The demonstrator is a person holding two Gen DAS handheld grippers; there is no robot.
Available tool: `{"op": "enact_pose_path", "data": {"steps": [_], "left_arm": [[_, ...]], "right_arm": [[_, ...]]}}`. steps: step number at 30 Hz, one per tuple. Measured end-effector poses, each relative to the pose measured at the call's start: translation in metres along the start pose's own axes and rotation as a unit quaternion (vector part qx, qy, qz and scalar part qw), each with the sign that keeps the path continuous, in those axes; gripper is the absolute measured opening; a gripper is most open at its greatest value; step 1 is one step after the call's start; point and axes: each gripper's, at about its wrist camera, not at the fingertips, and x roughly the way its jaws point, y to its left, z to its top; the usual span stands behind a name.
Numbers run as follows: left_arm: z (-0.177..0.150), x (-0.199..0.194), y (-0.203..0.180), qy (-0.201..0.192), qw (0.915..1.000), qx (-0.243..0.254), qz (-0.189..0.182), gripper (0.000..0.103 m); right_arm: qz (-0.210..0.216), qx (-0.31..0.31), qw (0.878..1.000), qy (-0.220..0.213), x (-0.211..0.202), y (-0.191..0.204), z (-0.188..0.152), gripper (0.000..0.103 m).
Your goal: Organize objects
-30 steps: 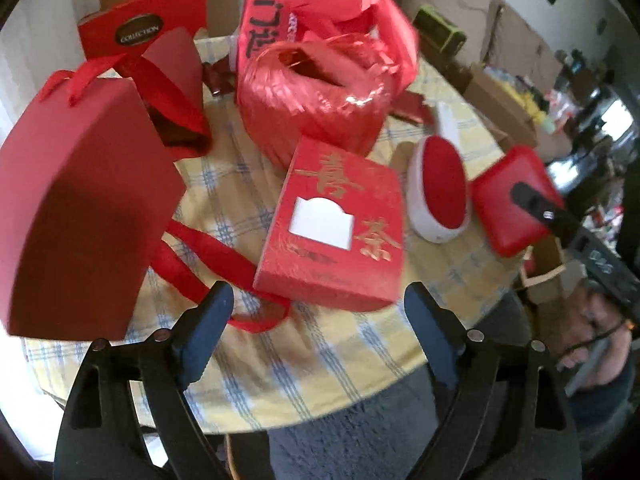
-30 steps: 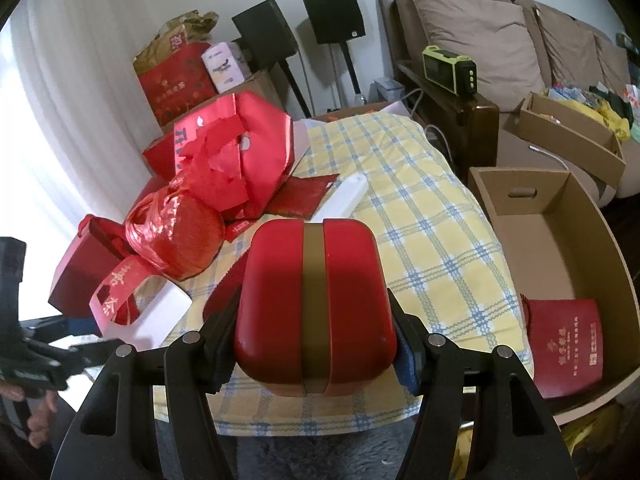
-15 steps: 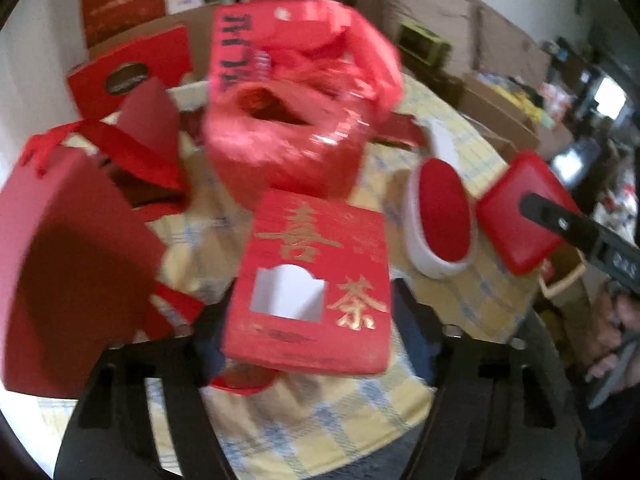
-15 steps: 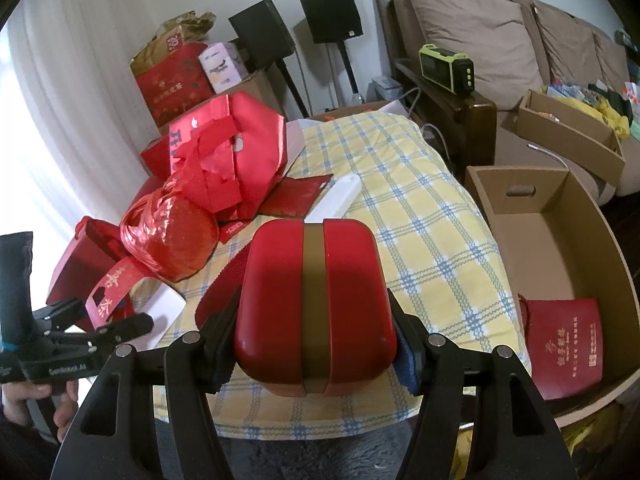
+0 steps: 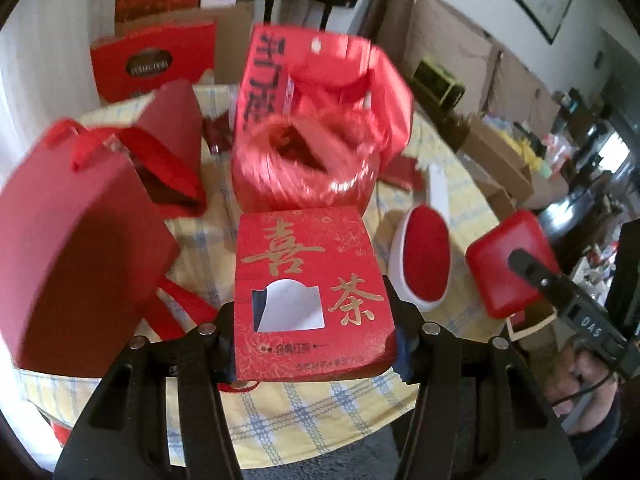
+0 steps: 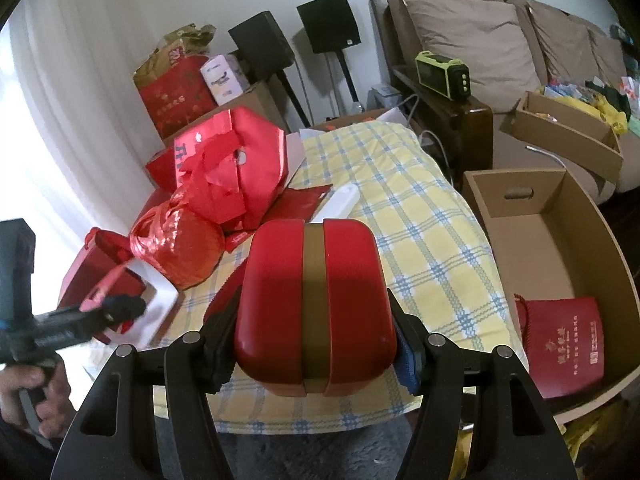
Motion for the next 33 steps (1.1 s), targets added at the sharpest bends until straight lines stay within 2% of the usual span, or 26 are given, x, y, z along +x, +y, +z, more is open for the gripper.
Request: {"op": "enact_pose_path", "data": {"steps": [5,8,10,12,19,23,28,33], "left_arm": [[0.006,-0.022,-0.015,-0.058,0.9977,0.024,-0.027,0.052],[0.013,-0.036,-0.024,-0.085,0.9959,0.028,0.011,0.052],[0.015,-0.044,-0.035,-0.098,0.9914,0.047,0.073,0.052],[0.015,-0.051,-0.043,-0.105,0.9881,0.061,0.095,0.052],[0.012,-0.077,-0.069,-0.142,0.982,0.08,0.095,0.052],[0.009,-0.095,-0.079,-0.161,0.9805,0.086,0.073,0.053],[0.007,-0.117,-0.081,-0.182,0.9784,0.076,0.061,0.053],[0.009,-0.141,-0.064,-0.214,0.9737,0.042,0.067,0.052]], "right_arm": [[0.0,-0.009,1.0,-0.007,-0.004,-0.002,-0.002,0.064],[0.007,-0.015,1.0,-0.011,-0.008,-0.003,-0.002,0.064],[0.008,-0.025,0.999,-0.019,-0.015,-0.001,-0.001,0.064],[0.01,-0.033,0.999,-0.032,-0.024,0.002,0.001,0.064],[0.013,-0.045,0.997,-0.062,-0.053,0.006,0.007,0.064],[0.019,-0.045,0.997,-0.067,-0.067,0.007,0.003,0.064],[0.028,-0.053,0.996,-0.072,-0.08,0.013,-0.005,0.064],[0.043,-0.068,0.994,-0.076,-0.09,0.023,-0.013,0.064]]}}
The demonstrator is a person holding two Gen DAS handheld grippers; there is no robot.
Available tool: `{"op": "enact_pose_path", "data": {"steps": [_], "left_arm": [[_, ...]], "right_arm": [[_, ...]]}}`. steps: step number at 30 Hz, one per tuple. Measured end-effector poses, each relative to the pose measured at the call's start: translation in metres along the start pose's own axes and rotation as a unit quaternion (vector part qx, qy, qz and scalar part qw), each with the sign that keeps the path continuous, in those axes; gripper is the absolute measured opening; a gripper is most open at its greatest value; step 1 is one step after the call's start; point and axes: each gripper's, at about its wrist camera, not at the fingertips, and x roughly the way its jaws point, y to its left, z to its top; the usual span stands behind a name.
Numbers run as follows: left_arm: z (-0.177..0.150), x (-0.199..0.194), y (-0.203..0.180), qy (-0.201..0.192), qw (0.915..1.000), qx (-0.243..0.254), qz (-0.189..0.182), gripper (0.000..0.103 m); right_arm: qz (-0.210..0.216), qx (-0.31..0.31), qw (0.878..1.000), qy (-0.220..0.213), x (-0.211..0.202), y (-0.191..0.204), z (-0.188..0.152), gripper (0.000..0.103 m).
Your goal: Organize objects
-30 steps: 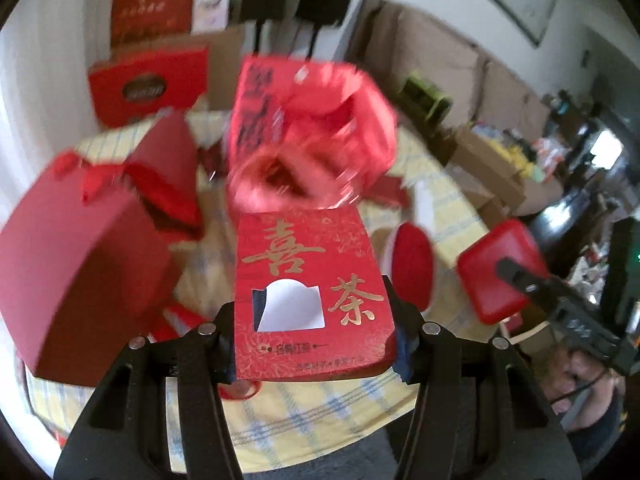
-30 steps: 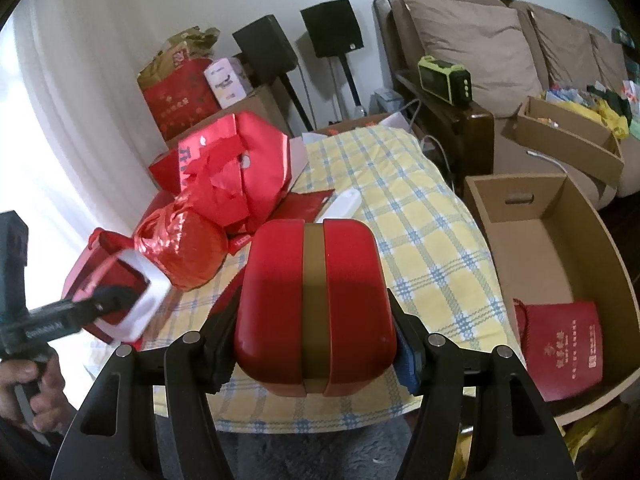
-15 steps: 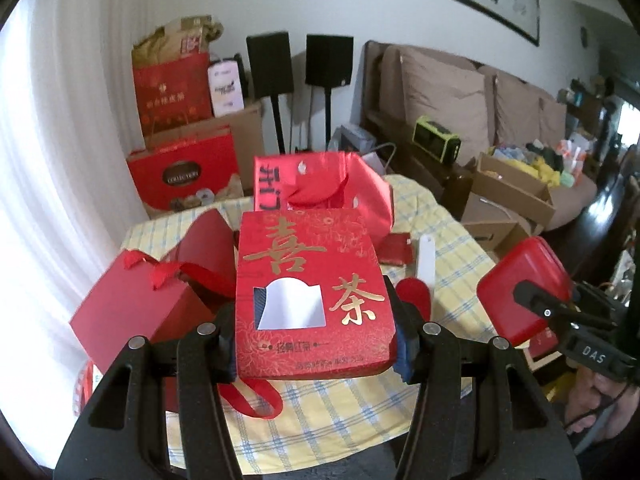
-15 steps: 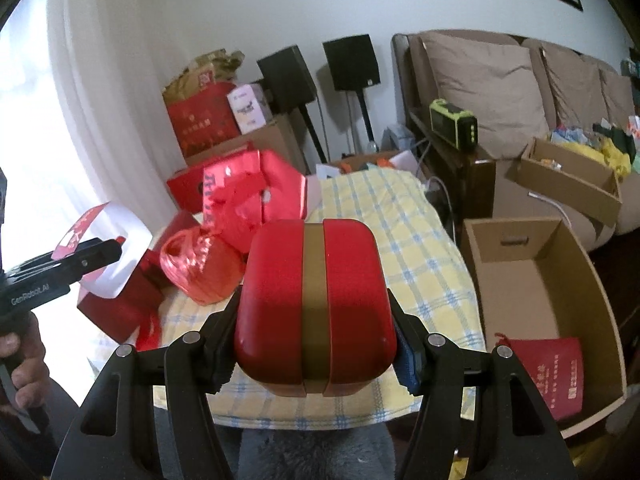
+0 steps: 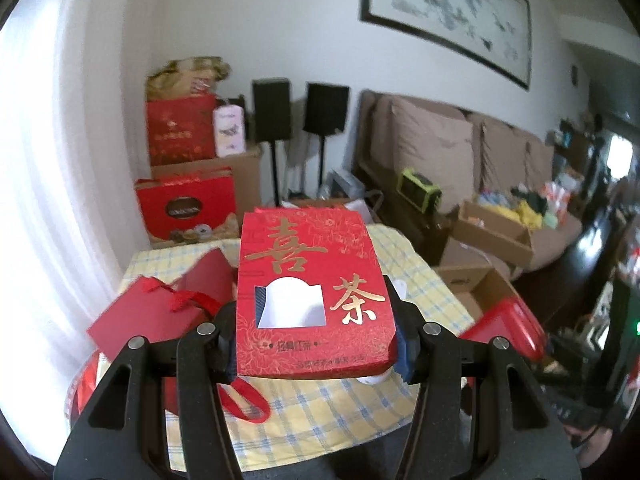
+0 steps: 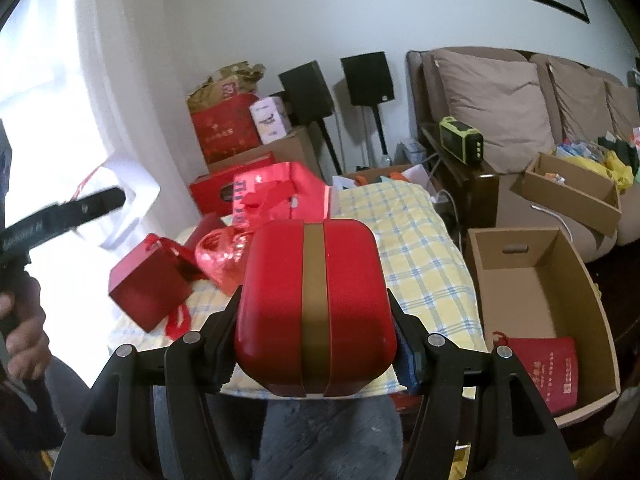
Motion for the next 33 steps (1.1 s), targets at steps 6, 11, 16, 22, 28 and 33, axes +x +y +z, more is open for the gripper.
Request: {"op": "enact_pose_path", "data": {"steps": [6,11,16,22,28,33], "left_arm": [[0.003,-0.018,0.033,-0.02,0.9984,-0.025,0.047,0.053],[0.003,-0.014,0.035,-0.013,0.9975,-0.03,0.063,0.053],[0.003,-0.007,0.015,0.001,0.9968,-0.015,0.078,0.053],[0.006,-0.001,-0.004,0.007,0.9975,-0.028,0.065,0.053],[0.008,0.007,-0.014,0.013,0.9968,-0.058,0.054,0.053],[0.012,0.013,-0.021,0.019,0.9958,-0.07,0.056,0.053]], "right_arm": [[0.018,-0.008,1.0,-0.006,-0.004,0.002,-0.005,0.064],[0.023,-0.061,0.998,0.016,0.002,-0.005,-0.01,0.064],[0.017,-0.082,0.996,0.016,-0.007,-0.028,-0.014,0.064],[0.0,-0.076,0.997,0.017,-0.019,-0.063,-0.012,0.064],[-0.004,-0.07,0.998,-0.002,-0.034,-0.082,-0.002,0.064],[-0.002,-0.049,0.999,-0.005,-0.041,-0.098,0.004,0.064]]}}
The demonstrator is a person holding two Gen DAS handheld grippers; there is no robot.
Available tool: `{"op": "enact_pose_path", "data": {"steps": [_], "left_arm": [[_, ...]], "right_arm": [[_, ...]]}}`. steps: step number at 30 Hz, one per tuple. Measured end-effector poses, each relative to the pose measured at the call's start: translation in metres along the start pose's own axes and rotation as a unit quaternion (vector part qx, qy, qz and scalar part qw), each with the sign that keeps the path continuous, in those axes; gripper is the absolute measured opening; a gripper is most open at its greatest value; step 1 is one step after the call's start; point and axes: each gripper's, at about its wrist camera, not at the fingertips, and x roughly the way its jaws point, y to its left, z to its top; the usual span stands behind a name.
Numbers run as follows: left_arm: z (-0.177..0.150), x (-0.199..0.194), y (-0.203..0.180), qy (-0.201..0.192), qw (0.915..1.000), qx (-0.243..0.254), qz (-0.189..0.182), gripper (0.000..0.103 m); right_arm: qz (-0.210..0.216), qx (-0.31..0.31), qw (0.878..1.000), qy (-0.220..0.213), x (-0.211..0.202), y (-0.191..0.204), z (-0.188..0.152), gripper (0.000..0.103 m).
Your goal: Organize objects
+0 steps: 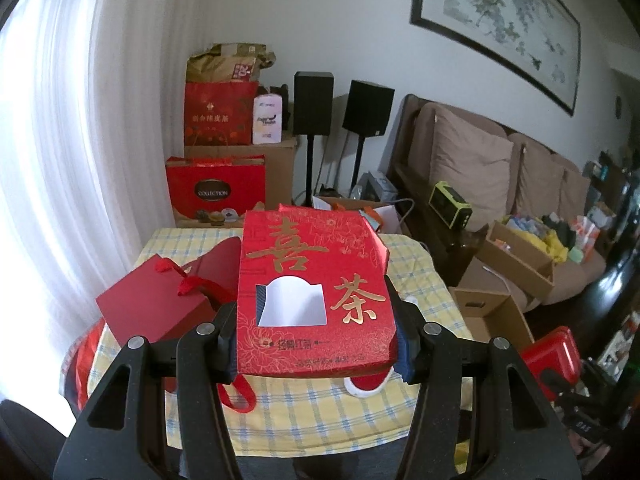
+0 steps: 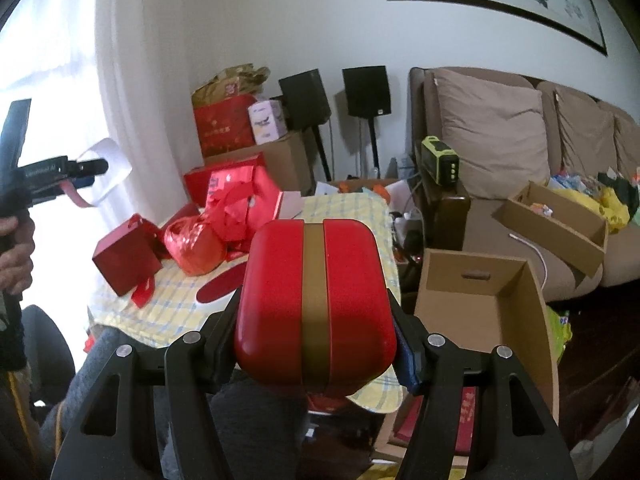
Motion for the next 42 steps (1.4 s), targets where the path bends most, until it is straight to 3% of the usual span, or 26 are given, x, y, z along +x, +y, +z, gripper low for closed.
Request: {"op": "enact_pose_path", "data": {"steps": [9,15,29,42], "left_arm": [[-0.001,0.0,-0.021,0.005,0.9999,0.009,0.002,0.053],[0.001,-0.001,-0.035,-0.001,0.9999,0.012,0.003,0.053],[-0.018,0.017,-0.093,0.034,0.9962,0.073,-0.033,0.053],[-0.026,0.017,-0.11,0.04,0.9939,0.093,-0.044,0.053]], "right_arm": [[-0.015,0.017,1.0,0.011,-0.005,-0.024,0.0,0.064],[-0.02,0.024,0.999,-0.007,-0.022,-0.036,0.009,0.064],[-0.03,0.028,0.999,-0.011,-0.034,-0.049,0.016,0.064],[-0.039,0.033,0.999,-0.014,-0.039,-0.059,0.019,0.064]]}}
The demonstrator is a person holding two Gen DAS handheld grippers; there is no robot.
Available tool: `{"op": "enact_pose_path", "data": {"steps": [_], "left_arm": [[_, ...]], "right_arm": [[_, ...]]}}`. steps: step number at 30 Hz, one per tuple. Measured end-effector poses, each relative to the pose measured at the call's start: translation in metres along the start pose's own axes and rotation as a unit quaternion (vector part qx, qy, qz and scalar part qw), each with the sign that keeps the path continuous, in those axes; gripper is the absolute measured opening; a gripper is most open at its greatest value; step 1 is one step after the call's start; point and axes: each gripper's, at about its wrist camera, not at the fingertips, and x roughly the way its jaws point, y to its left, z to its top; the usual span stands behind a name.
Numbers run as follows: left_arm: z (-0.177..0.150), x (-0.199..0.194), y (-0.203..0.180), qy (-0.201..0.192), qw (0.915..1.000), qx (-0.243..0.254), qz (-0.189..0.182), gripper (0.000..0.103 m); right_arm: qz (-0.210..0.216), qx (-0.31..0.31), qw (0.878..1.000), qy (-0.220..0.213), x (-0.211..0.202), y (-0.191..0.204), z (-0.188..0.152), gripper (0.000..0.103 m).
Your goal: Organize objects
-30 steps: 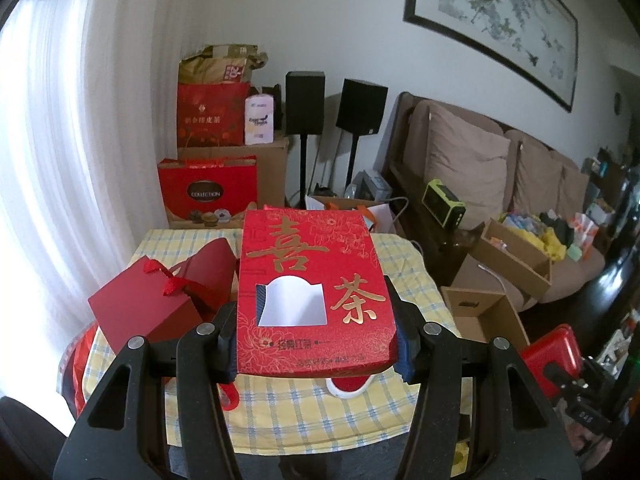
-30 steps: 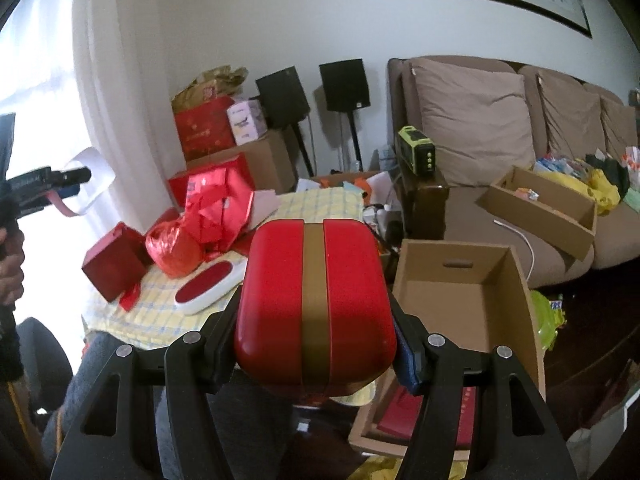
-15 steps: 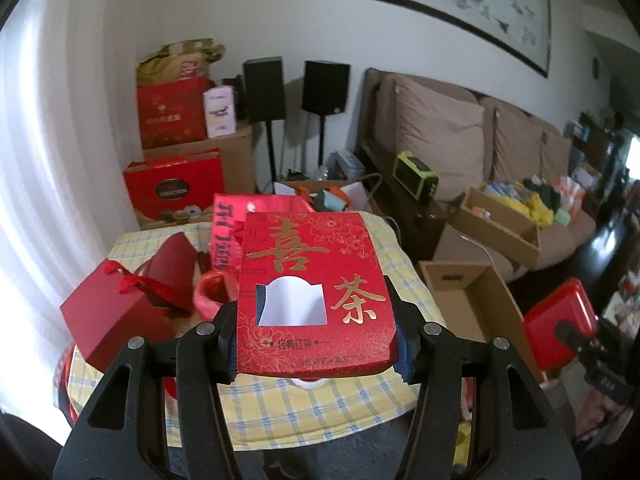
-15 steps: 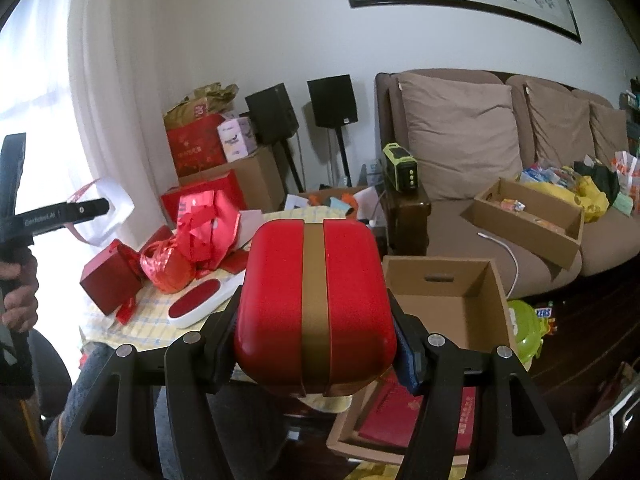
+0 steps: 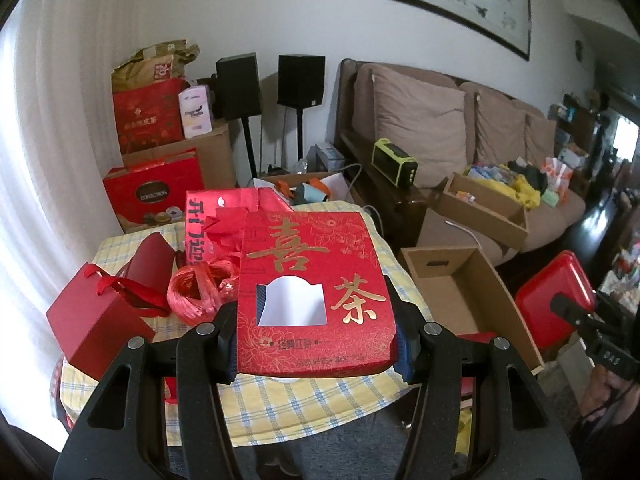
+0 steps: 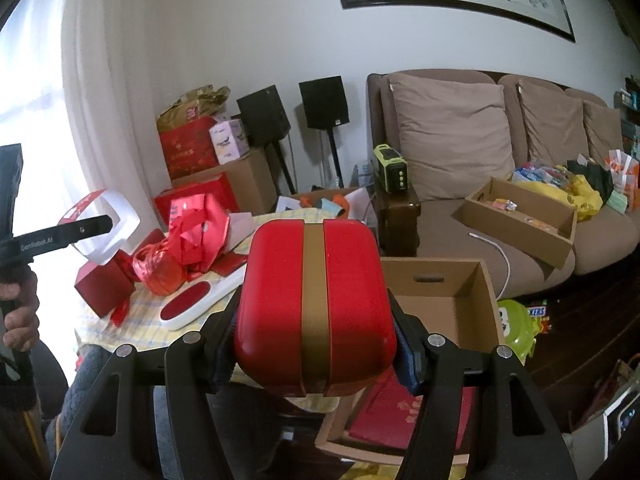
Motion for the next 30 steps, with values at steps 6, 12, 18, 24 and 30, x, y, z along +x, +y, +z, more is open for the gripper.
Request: {"op": "enact_pose_path", "data": {"steps": [6,12,18,24,30], "left_arm": [[0.0,-0.001,-0.003,-0.001,1.0,0.001,-0.005,0.053],[0.0,-0.001,-0.002,0.0,1.0,-0.003,-0.002,0.053],[0.002,-0.001,-0.004,-0.003,1.0,0.0,-0.003,0.053],[0.003,-0.002,-0.007,-0.001,0.9998,-0.005,-0.019,0.053],[0.004,-0.003,-0.011,-0.002,0.9996,-0.009,-0.025,0.053]], "right_arm": [[-0.007,0.005,1.0,-0.003,-0.003,-0.007,0.002,0.064],[-0.009,0.008,1.0,-0.003,-0.005,-0.01,0.003,0.064],[-0.011,0.004,1.0,-0.003,-0.006,-0.008,0.004,0.064],[-0.014,0.005,1.0,-0.002,-0.006,-0.008,0.005,0.064],[-0.017,0.009,1.0,-0.003,-0.008,-0.01,0.006,0.064]]}}
